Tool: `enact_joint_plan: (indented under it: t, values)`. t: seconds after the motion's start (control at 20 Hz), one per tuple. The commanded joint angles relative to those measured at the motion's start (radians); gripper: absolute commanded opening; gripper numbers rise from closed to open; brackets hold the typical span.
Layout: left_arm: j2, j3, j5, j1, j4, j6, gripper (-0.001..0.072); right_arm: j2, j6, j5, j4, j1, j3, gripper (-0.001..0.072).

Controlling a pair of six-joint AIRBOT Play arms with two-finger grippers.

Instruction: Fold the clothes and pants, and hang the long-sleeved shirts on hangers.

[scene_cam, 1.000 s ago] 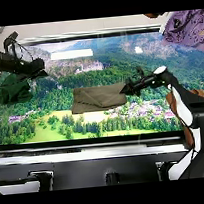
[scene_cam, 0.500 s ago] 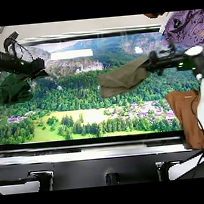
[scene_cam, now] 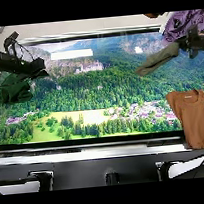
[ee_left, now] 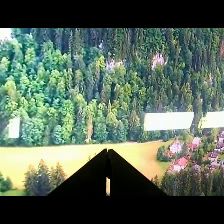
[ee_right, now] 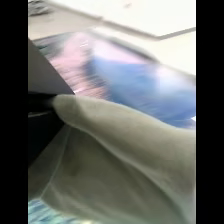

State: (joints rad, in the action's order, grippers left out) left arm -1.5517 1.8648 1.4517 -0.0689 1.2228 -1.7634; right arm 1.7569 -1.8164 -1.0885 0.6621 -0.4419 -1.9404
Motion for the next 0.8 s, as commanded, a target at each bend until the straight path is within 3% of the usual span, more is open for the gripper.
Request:
enact_joint_plan:
  t: [0.0,0.3,0.45,0.6,0.75]
  values:
    - [0.000,0.001,0.000,0.001,0.000,-0.003,0.0016,-0.002,-0.110,0.082,0.034,-0.047,-0.050,0.0026]
    - [0.000,0.001,0.000,0.001,0.000,-0.003,0.0016,-0.021,-0.196,0.126,0.147,-0.054,-0.052,0.0026]
    - [0.000,0.001,0.000,0.001,0.000,-0.003,0.0016,-0.055,-0.284,0.115,0.311,-0.054,-0.052,0.0026]
    - [0.000,0.001,0.000,0.001,0.000,-0.003,0.0016,-0.095,-0.373,0.078,0.470,-0.054,-0.052,0.0026]
    - [0.000,0.001,0.012,0.001,0.000,-0.003,0.0016,-0.117,-0.373,-0.005,0.541,-0.054,-0.052,0.0026]
